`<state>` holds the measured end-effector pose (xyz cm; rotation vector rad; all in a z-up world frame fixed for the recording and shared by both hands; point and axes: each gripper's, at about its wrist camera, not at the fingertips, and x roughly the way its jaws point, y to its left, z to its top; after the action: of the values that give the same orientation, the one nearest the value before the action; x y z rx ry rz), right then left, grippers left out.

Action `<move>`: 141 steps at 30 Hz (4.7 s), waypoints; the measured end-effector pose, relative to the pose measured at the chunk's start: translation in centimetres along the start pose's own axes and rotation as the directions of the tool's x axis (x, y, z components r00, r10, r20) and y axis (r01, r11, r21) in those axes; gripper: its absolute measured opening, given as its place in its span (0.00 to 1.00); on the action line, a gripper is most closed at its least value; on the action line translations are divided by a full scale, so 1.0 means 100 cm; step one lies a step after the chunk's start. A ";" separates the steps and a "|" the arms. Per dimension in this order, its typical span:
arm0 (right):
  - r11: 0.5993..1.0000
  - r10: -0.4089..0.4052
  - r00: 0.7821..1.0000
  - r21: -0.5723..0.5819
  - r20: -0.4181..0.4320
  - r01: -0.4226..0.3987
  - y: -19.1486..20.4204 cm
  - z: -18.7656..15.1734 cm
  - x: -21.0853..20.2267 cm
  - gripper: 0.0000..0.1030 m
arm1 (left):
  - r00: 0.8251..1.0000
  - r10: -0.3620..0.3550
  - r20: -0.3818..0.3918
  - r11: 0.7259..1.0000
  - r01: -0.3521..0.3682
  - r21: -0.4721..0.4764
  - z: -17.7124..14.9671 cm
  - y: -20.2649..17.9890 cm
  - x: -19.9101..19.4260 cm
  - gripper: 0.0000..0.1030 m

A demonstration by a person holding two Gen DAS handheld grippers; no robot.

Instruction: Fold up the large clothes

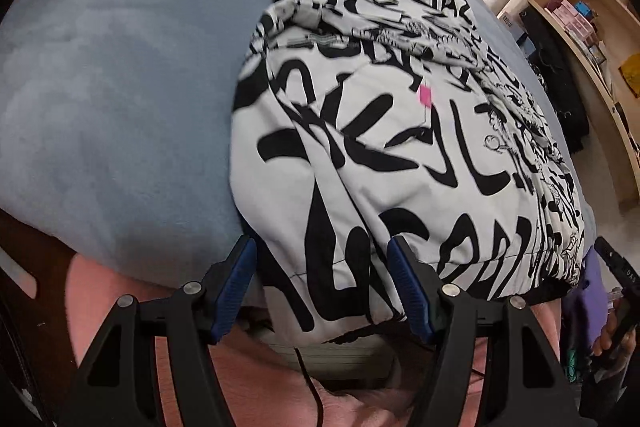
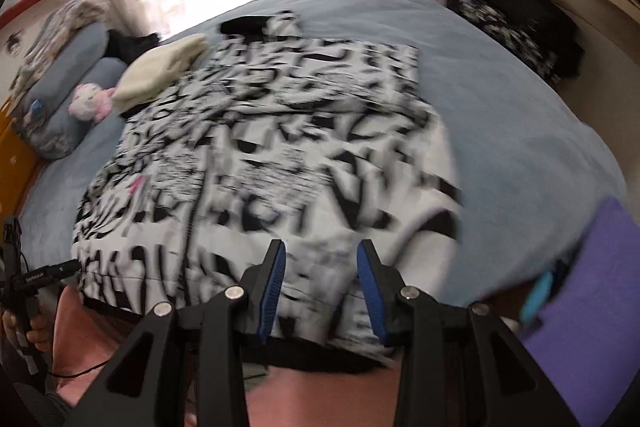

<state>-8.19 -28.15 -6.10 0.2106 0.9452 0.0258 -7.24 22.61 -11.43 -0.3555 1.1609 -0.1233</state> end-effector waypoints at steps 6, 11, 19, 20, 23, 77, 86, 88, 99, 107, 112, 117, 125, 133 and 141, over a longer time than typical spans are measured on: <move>0.989 0.011 0.997 0.149 -0.070 0.000 -0.053 -0.017 0.012 0.37 | 1.000 -0.004 0.002 1.000 0.004 0.007 0.001 -0.005 0.012 0.72; 0.971 0.098 0.984 0.230 -0.149 -0.062 -0.069 -0.031 0.039 0.37 | 1.000 0.009 0.000 1.000 -0.009 0.022 0.001 -0.010 0.019 0.81; 0.959 0.161 0.976 0.257 -0.145 -0.120 -0.064 -0.036 0.059 0.43 | 1.000 0.027 -0.002 0.999 -0.027 0.018 0.004 -0.015 0.029 0.85; 0.961 0.158 0.977 0.252 -0.144 -0.118 -0.064 -0.036 0.060 0.43 | 1.000 0.031 0.000 0.999 -0.031 0.018 0.004 -0.015 0.028 0.85; 0.965 0.155 0.978 0.231 -0.138 -0.120 -0.062 -0.037 0.059 0.35 | 0.998 0.056 0.012 0.998 -0.056 0.016 0.003 -0.017 0.028 0.72; 0.948 0.151 0.977 0.258 0.150 -0.187 -0.009 0.299 0.162 0.28 | 0.954 -0.143 0.264 0.936 0.218 -0.278 0.348 -0.033 0.041 0.57; 0.961 0.134 0.985 0.228 0.105 -0.155 -0.027 0.289 0.197 0.42 | 0.991 -0.026 0.130 0.992 0.041 -0.117 0.358 -0.042 0.096 0.60; 0.968 0.121 0.990 0.212 0.075 -0.134 -0.033 0.289 0.207 0.42 | 0.996 -0.002 0.094 0.999 0.006 -0.048 0.356 -0.050 0.110 0.60; 0.998 0.054 0.992 0.028 -0.117 -0.051 -0.041 0.283 0.273 0.42 | 0.995 0.096 -0.007 0.985 -0.094 0.144 0.362 -0.076 0.172 0.60; 0.999 0.020 0.993 -0.025 -0.118 -0.023 -0.034 0.269 0.284 0.06 | 0.995 0.096 0.000 0.981 -0.094 0.168 0.360 -0.078 0.186 0.24; 0.999 -0.027 0.998 -0.025 -0.049 0.026 -0.029 0.262 0.259 0.04 | 0.982 0.167 0.093 0.970 -0.180 0.160 0.349 -0.087 0.161 0.05; 1.000 0.000 0.995 0.027 0.095 -0.003 -0.033 0.271 0.210 0.04 | 0.969 0.144 0.202 0.979 -0.169 0.113 0.353 -0.089 0.112 0.04; 0.997 -0.012 0.957 0.072 0.289 -0.009 -0.025 0.312 0.175 0.04 | 0.923 0.159 0.351 0.982 -0.183 0.035 0.389 -0.104 0.069 0.04; 0.992 -0.105 0.974 0.094 0.203 0.088 -0.015 0.351 0.260 0.04 | 0.918 0.252 0.306 0.965 -0.261 -0.013 0.422 -0.099 0.140 0.03; 0.982 -0.181 0.984 0.066 0.010 0.180 -0.018 0.342 0.359 0.10 | 0.928 0.313 0.203 0.950 -0.310 -0.046 0.415 -0.070 0.219 0.04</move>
<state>40.29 -31.59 -15.85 0.1841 0.9472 -0.1733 40.02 18.69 -13.71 -0.1855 0.9964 0.1969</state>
